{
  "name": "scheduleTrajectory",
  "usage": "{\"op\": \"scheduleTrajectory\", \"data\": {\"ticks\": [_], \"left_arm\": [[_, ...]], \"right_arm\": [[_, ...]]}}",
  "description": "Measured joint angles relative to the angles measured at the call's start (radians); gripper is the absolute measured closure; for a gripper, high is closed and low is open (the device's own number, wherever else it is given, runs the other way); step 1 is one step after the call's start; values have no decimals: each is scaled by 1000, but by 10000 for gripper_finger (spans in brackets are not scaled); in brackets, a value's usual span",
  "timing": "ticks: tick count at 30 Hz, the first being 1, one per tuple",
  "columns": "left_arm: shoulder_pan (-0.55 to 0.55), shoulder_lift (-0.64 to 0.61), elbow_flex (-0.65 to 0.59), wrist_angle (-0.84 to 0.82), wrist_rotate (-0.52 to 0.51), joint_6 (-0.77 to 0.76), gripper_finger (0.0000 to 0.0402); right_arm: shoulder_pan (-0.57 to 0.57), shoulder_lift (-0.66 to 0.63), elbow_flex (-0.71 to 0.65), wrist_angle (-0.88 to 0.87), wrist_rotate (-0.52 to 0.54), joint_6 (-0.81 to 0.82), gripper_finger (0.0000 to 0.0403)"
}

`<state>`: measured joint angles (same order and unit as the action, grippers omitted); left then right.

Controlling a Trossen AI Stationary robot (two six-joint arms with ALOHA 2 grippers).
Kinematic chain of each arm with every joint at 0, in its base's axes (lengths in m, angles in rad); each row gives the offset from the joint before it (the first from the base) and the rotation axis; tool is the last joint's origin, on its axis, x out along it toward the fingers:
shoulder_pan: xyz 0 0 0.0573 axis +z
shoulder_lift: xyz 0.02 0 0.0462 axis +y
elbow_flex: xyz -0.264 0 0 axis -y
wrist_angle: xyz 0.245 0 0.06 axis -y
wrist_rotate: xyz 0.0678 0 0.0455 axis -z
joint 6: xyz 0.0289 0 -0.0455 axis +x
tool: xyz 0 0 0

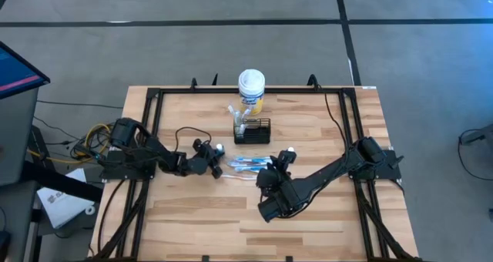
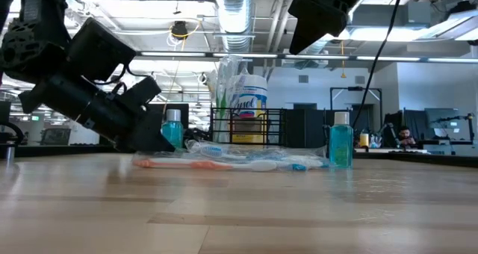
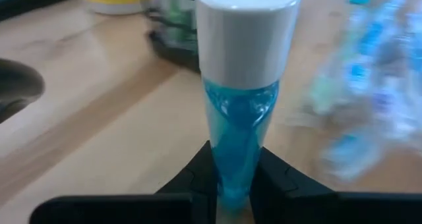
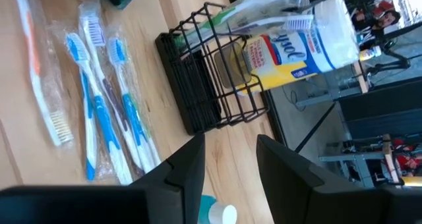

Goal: Pick & Place toothbrushing station
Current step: Put the blue mouthwash bottle into the black wire organizer

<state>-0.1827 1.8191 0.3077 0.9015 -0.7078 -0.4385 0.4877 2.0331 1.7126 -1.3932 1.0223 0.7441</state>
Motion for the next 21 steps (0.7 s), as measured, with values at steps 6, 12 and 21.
{"op": "scheduleTrajectory", "data": {"ticks": [6, 12, 21], "left_arm": [[-1, -140, 0, -81, 67, 42, 358], [-1, -337, 0, -306, 134, 42, 358], [-11, -500, 0, -390, 236, 103, 358]], "right_arm": [[-13, 0, 0, 127, 41, -143, 276], [-35, 0, 0, 314, -15, -365, 276], [-87, 0, 0, 624, -286, -683, 276]]}}
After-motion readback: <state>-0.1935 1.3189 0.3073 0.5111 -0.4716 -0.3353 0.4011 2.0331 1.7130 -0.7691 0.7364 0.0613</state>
